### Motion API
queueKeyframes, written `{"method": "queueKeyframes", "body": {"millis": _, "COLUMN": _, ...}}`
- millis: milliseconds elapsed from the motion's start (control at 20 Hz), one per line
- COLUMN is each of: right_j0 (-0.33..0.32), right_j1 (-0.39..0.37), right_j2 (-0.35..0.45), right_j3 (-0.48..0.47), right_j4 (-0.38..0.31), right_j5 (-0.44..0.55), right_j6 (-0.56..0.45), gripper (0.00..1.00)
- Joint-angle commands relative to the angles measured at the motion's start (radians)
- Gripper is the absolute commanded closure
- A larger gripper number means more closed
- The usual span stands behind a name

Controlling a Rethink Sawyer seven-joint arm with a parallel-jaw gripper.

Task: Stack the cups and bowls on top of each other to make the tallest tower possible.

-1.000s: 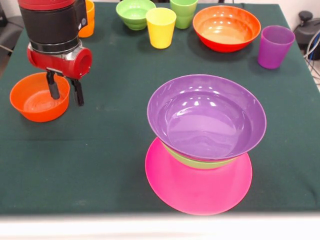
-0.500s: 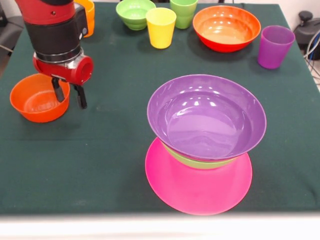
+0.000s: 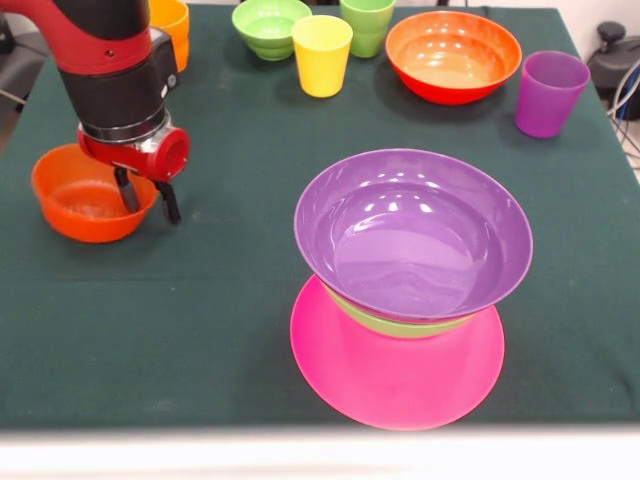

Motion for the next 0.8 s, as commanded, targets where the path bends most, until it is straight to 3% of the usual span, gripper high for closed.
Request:
{"method": "queueKeyframes", "body": {"millis": 50, "right_j0": 0.016, "right_j1": 0.057, "right_j2": 0.031, "right_j3": -0.019, "right_j4": -0.109, "right_j5": -0.038, "right_j6": -0.19, "gripper": 0.0}}
{"method": "queueKeyframes", "body": {"millis": 300, "right_j0": 0.025, "right_j1": 0.051, "right_j2": 0.032, "right_j3": -0.02, "right_j4": -0.132, "right_j5": -0.069, "right_j6": -0.202, "gripper": 0.0}}
{"method": "queueKeyframes", "body": {"millis": 350, "right_j0": 0.029, "right_j1": 0.048, "right_j2": 0.032, "right_j3": -0.022, "right_j4": -0.142, "right_j5": -0.075, "right_j6": -0.211, "gripper": 1.0}}
{"method": "queueKeyframes", "body": {"millis": 500, "right_j0": 0.042, "right_j1": 0.046, "right_j2": 0.027, "right_j3": -0.029, "right_j4": -0.147, "right_j5": -0.063, "right_j6": -0.211, "gripper": 1.0}}
{"method": "queueKeyframes", "body": {"millis": 800, "right_j0": 0.08, "right_j1": 0.015, "right_j2": -0.002, "right_j3": -0.021, "right_j4": -0.137, "right_j5": -0.042, "right_j6": -0.116, "gripper": 1.0}}
